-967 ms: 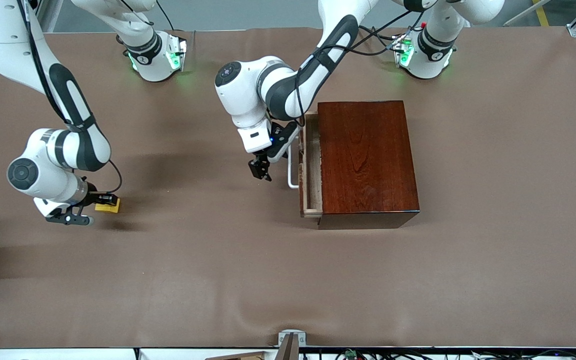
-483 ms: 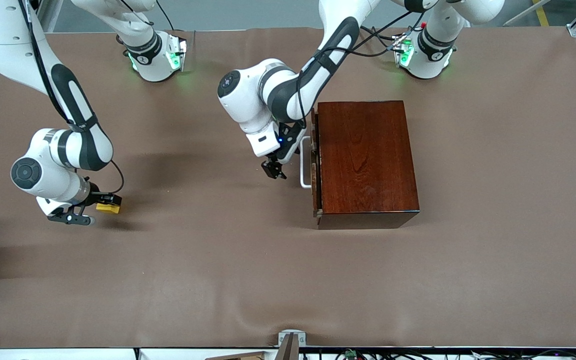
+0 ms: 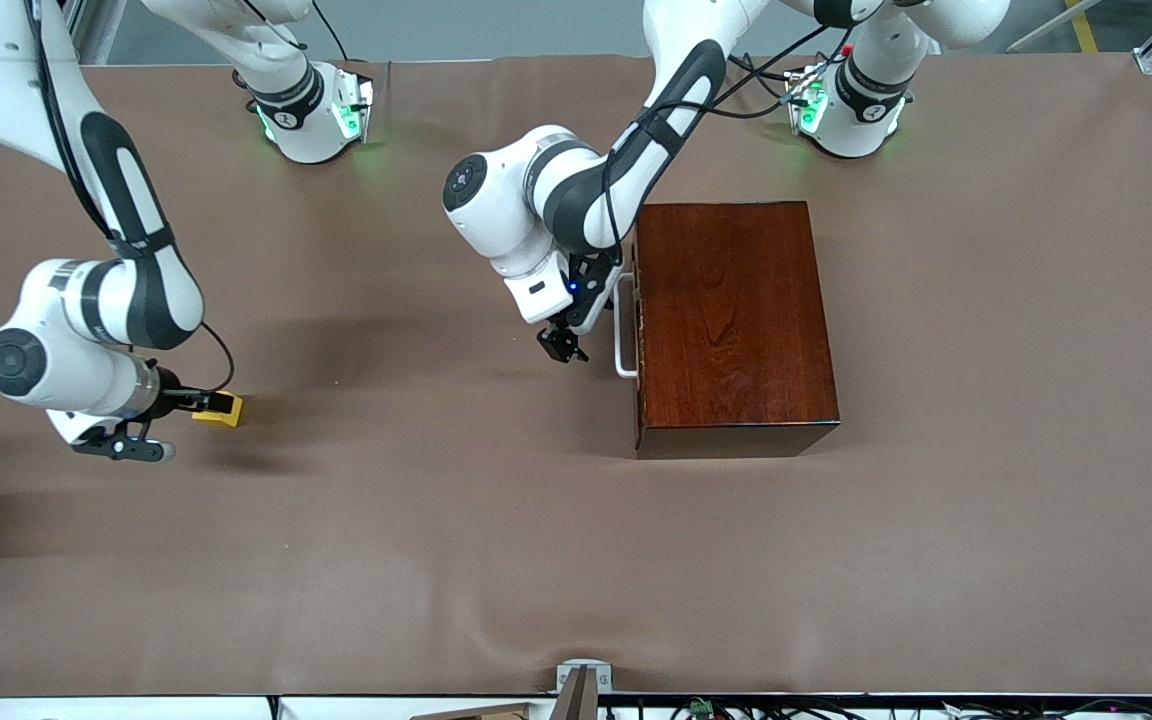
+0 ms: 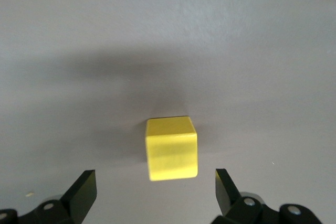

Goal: Open drawer, take yellow block, close drawer
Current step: 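Set the block on the table with the right gripper while the left gripper lifts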

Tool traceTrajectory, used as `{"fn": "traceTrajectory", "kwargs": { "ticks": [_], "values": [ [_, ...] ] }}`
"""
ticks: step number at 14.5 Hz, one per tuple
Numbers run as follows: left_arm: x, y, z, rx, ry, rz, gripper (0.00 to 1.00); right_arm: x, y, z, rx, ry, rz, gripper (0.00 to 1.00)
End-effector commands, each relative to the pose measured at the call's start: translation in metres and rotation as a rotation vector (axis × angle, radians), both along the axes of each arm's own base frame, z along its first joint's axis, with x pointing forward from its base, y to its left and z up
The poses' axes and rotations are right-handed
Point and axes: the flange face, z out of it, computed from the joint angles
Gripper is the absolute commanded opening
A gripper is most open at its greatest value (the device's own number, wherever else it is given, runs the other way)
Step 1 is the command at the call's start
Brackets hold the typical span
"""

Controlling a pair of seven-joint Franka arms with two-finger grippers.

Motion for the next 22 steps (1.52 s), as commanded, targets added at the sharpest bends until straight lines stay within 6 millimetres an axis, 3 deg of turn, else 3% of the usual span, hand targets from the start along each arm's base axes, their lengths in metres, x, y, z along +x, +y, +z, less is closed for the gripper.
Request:
{"fn": "traceTrajectory", "kwargs": {
  "ticks": [1, 3, 5, 6, 9, 12, 16, 18, 22],
  "values": [
    [0.012, 0.011, 0.016, 0.026, 0.040, -0.114, 1.00, 0.007, 0.009, 0.050, -0.007, -0.012, -0.007, 1.00],
    [0.004, 0.001, 0.027, 0.015, 0.076, -0.226, 1.00, 0.013, 0.009, 0.081, -0.007, -0.024, -0.006, 1.00],
    [0.003, -0.005, 0.063, -0.049, 0.043, -0.247, 1.00, 0.018, 0.010, 0.110, -0.007, -0.018, -0.010, 1.00],
    [0.002, -0.006, 0.083, -0.073, 0.027, -0.251, 1.00, 0.020, 0.010, 0.124, -0.007, 0.000, -0.013, 1.00],
    [0.010, 0.014, 0.169, -0.113, 0.021, -0.423, 1.00, 0.022, 0.011, 0.179, 0.023, 0.032, -0.028, 1.00],
    [0.044, 0.078, 0.242, -0.151, 0.021, -0.494, 1.00, 0.015, 0.013, 0.212, 0.025, 0.076, -0.031, 1.00],
    [0.072, 0.184, 0.304, -0.174, 0.082, -0.656, 1.00, -0.004, 0.022, 0.268, 0.027, 0.046, -0.017, 1.00],
    [0.082, 0.239, 0.327, -0.196, 0.102, -0.714, 1.00, -0.020, 0.039, 0.306, 0.024, -0.006, 0.014, 1.00],
    [0.085, 0.310, 0.342, -0.207, 0.148, -0.833, 1.00, -0.045, 0.049, 0.348, 0.026, -0.042, 0.032, 1.00]
  ]
}}
